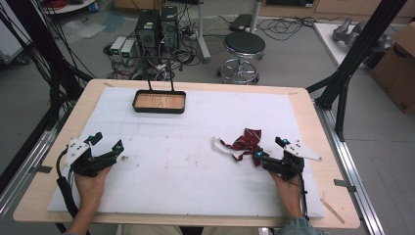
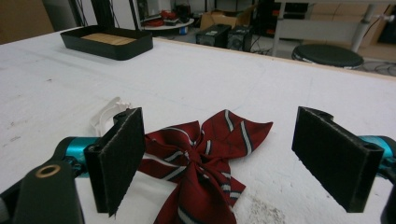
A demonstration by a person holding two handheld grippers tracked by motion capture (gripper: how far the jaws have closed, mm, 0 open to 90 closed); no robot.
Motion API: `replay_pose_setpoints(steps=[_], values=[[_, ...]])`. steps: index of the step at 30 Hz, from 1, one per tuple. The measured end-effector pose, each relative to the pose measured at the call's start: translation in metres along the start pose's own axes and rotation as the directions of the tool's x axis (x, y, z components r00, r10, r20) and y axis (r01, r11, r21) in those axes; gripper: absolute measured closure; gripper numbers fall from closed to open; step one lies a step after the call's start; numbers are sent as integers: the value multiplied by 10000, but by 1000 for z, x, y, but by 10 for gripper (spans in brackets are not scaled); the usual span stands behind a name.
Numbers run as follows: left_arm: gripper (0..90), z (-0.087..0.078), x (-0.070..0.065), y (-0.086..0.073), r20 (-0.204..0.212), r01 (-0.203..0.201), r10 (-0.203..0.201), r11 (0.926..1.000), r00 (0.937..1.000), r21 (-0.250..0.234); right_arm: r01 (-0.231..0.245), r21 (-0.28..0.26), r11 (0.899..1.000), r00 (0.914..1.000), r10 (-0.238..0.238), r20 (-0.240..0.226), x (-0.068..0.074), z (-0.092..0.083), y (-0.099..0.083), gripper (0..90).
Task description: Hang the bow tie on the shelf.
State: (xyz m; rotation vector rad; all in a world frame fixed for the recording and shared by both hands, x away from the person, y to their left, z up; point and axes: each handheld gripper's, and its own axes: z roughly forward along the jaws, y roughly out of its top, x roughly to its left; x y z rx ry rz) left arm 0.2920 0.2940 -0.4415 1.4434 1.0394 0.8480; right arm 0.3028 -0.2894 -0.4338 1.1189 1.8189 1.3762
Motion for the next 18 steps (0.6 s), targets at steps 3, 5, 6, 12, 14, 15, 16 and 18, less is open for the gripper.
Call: replay_pose_setpoints(steps=[3, 5, 6, 12, 14, 15, 16, 18], values=[[176, 0, 0, 0, 20, -2, 2, 10000, 10000, 17, -192, 379, 9991, 9997, 196, -112, -3, 8, 4, 171], [177, 0, 0, 0, 41, -9, 9, 10000, 10000, 21, -432, 884, 9952, 9976, 477, -501, -10, 19, 9, 214], [177, 0, 0, 0, 41, -9, 9, 10000, 10000, 21, -419, 969, 9944, 9975, 472, -529, -12, 22, 9, 226], [179, 0, 0, 0, 52, -22, 22, 10000, 10000, 10, -307, 1755, 9840, 9967, 433, -683, -11, 35, 6, 249], [179, 0, 0, 0, 55, -23, 23, 10000, 10000, 12, -71, 1855, 9826, 9975, 199, -672, -9, 38, 5, 279], [179, 0, 0, 0, 59, -13, 13, 10000, 10000, 9, 6, 1913, 9815, 9977, 124, -667, -8, 39, 5, 284], [180, 0, 0, 0, 59, -10, 10, 10000, 10000, 11, 91, 1983, 9801, 9980, 34, -627, -7, 40, 4, 287], [182, 0, 0, 0, 52, -11, 11, 10000, 10000, 27, 222, 2065, 9782, 9979, -93, -634, -6, 42, 3, 313]])
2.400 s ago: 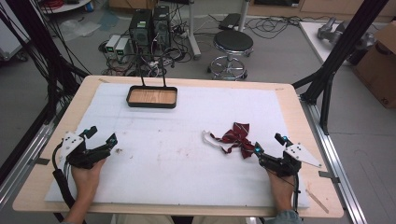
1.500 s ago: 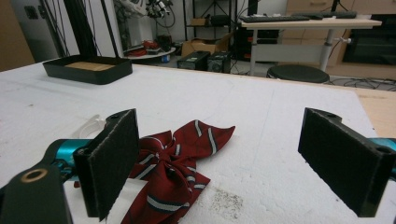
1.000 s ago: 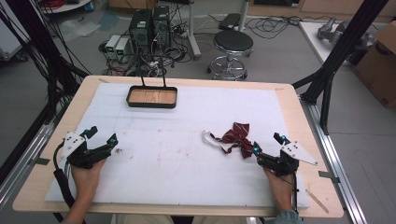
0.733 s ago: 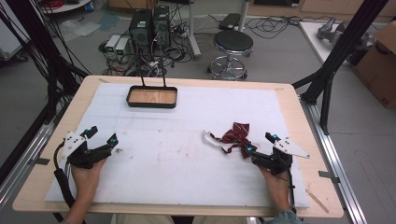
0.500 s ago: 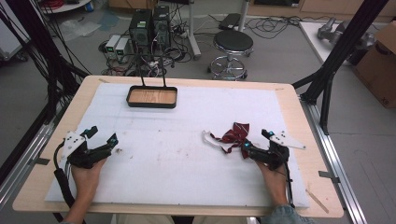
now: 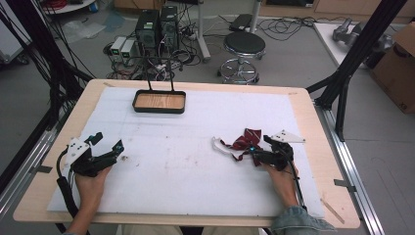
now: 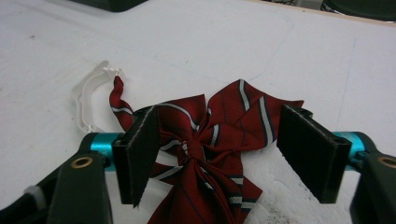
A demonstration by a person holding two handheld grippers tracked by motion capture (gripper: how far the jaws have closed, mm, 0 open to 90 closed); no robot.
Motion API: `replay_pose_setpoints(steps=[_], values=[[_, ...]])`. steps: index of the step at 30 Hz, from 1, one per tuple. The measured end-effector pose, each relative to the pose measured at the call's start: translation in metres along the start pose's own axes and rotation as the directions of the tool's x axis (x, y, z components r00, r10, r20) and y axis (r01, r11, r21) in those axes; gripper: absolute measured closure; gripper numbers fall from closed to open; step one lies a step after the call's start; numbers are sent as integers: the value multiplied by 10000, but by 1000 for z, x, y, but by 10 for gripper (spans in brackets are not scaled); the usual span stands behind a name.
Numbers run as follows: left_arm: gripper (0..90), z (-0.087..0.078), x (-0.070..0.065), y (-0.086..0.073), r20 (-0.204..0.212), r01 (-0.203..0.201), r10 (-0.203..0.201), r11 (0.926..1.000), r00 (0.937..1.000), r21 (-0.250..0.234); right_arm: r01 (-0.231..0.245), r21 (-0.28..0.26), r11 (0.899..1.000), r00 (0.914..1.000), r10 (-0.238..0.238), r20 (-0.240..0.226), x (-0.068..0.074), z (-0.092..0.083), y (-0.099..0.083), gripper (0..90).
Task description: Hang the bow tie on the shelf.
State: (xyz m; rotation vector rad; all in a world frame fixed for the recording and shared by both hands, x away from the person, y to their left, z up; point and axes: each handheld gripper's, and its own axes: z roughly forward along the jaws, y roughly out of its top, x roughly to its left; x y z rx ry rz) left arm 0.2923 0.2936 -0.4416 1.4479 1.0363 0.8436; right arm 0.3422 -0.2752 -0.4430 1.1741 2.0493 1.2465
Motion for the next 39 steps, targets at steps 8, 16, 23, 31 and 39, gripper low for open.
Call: replay_pose_setpoints(steps=[8, 16, 23, 31, 39], values=[[183, 0, 0, 0, -3, -3, 3, 10000, 10000, -13, 371, 463, 9982, 9993, -374, 45, 5, 9, 3, 346], [184, 0, 0, 0, 1, 15, -15, 10000, 10000, 8, 863, 1492, 9850, 9962, -868, -37, 13, 24, 7, 425], [185, 0, 0, 0, -12, 24, -24, 10000, 10000, 21, 1198, 1723, 9777, 9927, -1208, -49, 15, 26, 7, 567], [185, 0, 0, 0, 4, 91, -91, 10000, 10000, -37, 1343, 1776, 9749, 9905, -1377, 71, 18, 25, 8, 686], [186, 0, 0, 0, 11, 89, -89, 10000, 10000, -38, 1212, 1028, 9873, 9912, -1259, 402, 19, 14, 18, 769]])
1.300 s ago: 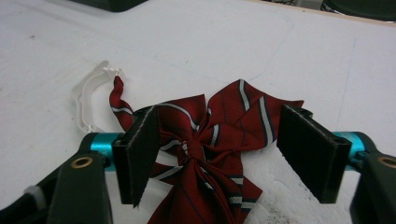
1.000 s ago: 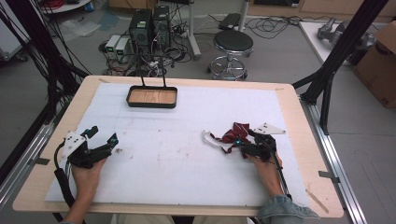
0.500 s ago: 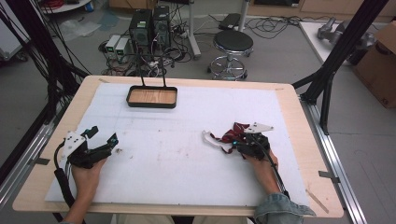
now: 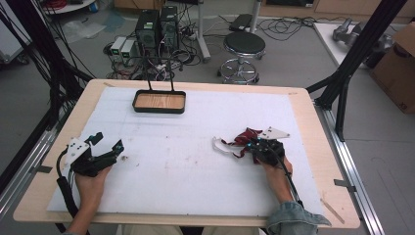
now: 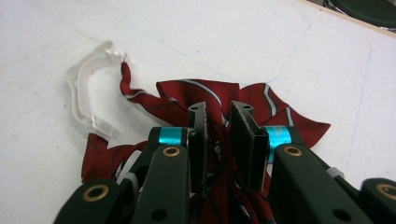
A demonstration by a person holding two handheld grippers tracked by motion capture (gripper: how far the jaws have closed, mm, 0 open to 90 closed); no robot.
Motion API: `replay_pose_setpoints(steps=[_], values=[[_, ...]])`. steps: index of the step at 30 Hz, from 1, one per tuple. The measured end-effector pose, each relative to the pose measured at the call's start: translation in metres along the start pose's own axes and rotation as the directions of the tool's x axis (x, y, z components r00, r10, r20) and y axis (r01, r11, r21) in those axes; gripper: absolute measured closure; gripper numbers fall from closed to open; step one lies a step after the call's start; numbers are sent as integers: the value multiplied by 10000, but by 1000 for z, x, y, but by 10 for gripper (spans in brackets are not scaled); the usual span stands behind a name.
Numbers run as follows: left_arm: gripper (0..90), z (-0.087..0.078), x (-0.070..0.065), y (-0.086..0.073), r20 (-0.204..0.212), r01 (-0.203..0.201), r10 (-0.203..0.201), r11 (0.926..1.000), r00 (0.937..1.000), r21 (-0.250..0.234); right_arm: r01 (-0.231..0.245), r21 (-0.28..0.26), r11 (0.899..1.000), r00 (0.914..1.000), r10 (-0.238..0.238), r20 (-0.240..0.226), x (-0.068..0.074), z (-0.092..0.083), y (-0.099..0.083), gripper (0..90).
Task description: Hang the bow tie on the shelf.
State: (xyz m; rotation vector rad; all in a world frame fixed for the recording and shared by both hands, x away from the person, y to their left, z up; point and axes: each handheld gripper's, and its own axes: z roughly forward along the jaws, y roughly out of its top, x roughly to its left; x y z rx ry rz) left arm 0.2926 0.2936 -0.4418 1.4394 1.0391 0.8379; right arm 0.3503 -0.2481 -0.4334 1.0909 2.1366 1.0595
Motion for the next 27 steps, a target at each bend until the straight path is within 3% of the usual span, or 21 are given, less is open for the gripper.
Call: replay_pose_setpoints(steps=[4, 12, 27], values=[[186, 0, 0, 0, 5, 2, -2, 10000, 10000, -6, -14, -243, 9997, 10000, 16, 91, 1, -4, 7, 771], [187, 0, 0, 0, 7, -5, 5, 10000, 10000, -13, 540, -960, 9939, 9985, -535, 73, 16, -10, 42, 770], [187, -1, 0, 0, 36, -18, 19, 10000, 10000, -37, 1396, -1952, 9708, 9900, -1404, 101, 47, 8, 123, 776]])
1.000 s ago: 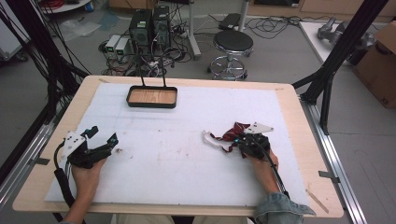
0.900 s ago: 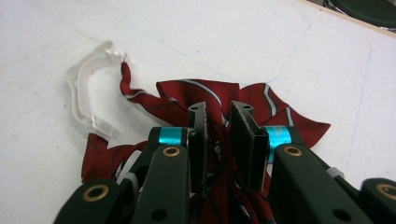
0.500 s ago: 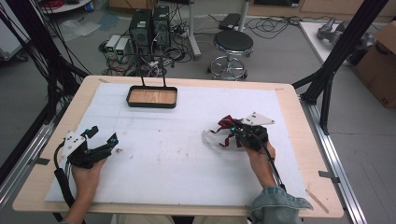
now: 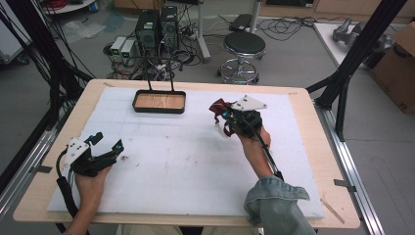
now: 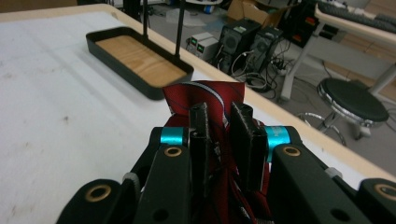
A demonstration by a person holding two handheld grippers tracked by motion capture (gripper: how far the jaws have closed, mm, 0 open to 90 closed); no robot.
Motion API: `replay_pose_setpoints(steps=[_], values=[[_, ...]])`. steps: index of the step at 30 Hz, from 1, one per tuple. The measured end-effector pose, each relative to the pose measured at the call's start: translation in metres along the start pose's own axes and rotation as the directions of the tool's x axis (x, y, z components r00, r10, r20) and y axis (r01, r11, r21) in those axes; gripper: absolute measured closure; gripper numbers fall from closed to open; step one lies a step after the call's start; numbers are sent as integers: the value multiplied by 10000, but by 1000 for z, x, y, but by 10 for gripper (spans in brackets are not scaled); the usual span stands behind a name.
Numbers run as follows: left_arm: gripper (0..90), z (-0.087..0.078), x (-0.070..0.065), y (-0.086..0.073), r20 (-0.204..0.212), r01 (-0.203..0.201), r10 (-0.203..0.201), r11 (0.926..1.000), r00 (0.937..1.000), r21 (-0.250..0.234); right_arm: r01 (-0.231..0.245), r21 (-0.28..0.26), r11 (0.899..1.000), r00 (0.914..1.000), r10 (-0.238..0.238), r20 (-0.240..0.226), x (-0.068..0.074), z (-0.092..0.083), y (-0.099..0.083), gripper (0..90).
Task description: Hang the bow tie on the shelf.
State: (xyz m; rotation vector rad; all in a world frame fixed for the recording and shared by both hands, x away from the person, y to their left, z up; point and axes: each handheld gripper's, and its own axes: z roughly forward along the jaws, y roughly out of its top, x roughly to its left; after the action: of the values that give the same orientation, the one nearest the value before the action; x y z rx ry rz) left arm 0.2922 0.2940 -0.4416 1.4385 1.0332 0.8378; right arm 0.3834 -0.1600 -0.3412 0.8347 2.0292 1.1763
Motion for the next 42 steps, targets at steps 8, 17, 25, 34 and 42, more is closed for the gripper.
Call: replay_pose_setpoints(steps=[8, 17, 25, 34, 42], values=[[188, 0, 0, 0, 38, 19, -19, 10000, 10000, -38, 127, -486, 9987, 9999, -124, 54, 7, 24, 37, 777], [188, 0, 1, 0, 133, 57, -56, 10000, 9999, -59, 321, -1060, 9938, 9993, -299, 226, 12, 51, 70, 776], [188, 0, 0, 0, 172, 74, -73, 9999, 9998, -79, 176, -1452, 9893, 9995, -135, 296, 16, 74, 96, 776], [189, 0, 1, 0, 226, 92, -90, 9999, 9997, -86, 23, -1721, 9851, 9986, 68, 525, 19, 101, 109, 776], [188, 0, 1, 0, 240, 114, -112, 9999, 9997, -77, -309, -1883, 9816, 9963, 453, 727, 17, 130, 118, 776]])
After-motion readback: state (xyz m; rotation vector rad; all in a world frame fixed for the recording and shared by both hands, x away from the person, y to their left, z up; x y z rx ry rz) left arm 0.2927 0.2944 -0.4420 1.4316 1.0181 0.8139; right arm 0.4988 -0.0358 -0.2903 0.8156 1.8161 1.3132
